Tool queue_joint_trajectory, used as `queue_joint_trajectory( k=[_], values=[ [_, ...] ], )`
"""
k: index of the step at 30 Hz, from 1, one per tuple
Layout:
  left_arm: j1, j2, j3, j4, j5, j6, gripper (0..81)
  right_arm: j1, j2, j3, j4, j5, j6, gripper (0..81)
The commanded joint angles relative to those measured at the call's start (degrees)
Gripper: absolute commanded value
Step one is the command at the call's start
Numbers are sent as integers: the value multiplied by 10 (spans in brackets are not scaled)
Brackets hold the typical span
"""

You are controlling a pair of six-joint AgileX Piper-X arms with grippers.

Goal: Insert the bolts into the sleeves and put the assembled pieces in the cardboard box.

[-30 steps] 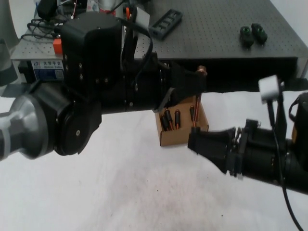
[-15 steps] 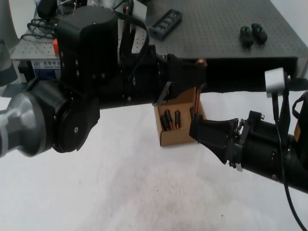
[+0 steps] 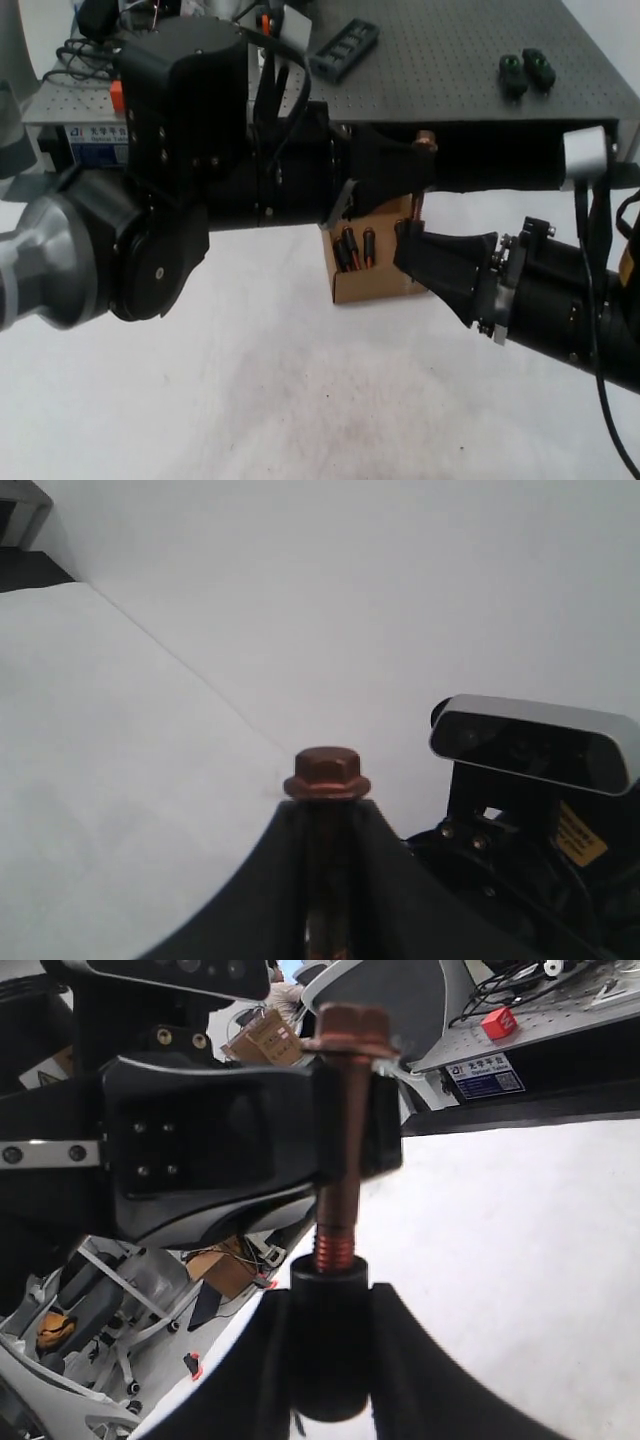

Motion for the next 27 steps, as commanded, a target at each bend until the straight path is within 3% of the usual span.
queue_joint_trajectory(
  k=[1,3,5,9,10,13,16,19,27],
  values=[
    [-2,-5,-1,2,10,9,7,0,-2,-9,-28,29,-3,45],
    [-2,-5,-1,2,10,9,1,0,-2,-9,-32,47,-3,45],
    [-2,-5,-1,2,10,9,75,0,-2,-9,-38,61,-7,45],
    [-2,-5,-1,2,2,9,414,-16,-2,-9,-39,89,-37,45],
    [-2,-5,-1,2,-4,9,463,-26,0,-9,-39,96,-43,45],
    [4,-6,-1,7,-4,13,383,-68,20,-27,-17,100,-58,45],
    [24,-16,1,28,-2,26,193,-103,65,-75,27,83,-82,45],
    [51,-43,20,72,-60,59,2,-118,134,-139,74,65,-116,45],
    [94,-185,146,147,-211,132,6,-103,371,-362,239,100,-154,45]
  ],
)
